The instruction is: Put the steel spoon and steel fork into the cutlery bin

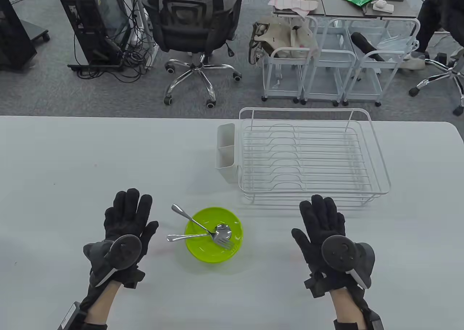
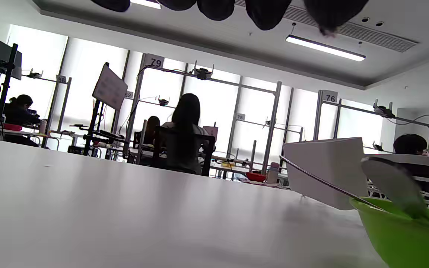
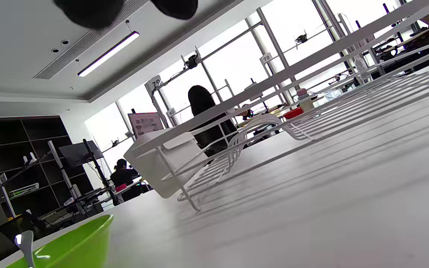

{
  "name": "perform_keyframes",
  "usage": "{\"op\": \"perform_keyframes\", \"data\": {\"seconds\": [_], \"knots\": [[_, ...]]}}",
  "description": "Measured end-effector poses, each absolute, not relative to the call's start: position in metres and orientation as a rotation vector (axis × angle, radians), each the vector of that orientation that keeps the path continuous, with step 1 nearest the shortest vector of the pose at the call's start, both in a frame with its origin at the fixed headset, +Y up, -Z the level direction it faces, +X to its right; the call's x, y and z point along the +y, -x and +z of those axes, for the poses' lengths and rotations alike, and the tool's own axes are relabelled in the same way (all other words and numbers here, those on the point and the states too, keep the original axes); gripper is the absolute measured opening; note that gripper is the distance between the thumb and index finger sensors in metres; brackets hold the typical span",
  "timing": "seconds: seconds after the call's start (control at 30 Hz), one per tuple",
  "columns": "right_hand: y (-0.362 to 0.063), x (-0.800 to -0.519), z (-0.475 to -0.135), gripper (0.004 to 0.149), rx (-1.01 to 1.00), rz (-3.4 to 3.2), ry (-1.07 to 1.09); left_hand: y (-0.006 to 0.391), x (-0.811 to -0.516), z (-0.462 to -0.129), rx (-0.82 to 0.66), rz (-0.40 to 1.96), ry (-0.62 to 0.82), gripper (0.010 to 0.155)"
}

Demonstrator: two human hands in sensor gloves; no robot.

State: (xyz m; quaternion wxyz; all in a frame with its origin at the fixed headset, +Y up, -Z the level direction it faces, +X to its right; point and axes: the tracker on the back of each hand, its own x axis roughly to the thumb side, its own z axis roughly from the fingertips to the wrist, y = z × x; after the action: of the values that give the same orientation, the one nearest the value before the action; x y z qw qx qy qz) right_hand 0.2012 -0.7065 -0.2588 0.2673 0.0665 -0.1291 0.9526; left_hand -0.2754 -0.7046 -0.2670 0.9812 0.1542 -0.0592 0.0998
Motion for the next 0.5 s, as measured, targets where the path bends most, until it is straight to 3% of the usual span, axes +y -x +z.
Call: {"op": "perform_keyframes", "data": {"seconds": [0.5], "knots": [[-0.202, -0.7102, -0.2611, 0.071, -0.302, 2.562, -0.172, 0.2775, -0.7074, -0.2709, -0.121, 0.175, -0.284, 0.066]]}}
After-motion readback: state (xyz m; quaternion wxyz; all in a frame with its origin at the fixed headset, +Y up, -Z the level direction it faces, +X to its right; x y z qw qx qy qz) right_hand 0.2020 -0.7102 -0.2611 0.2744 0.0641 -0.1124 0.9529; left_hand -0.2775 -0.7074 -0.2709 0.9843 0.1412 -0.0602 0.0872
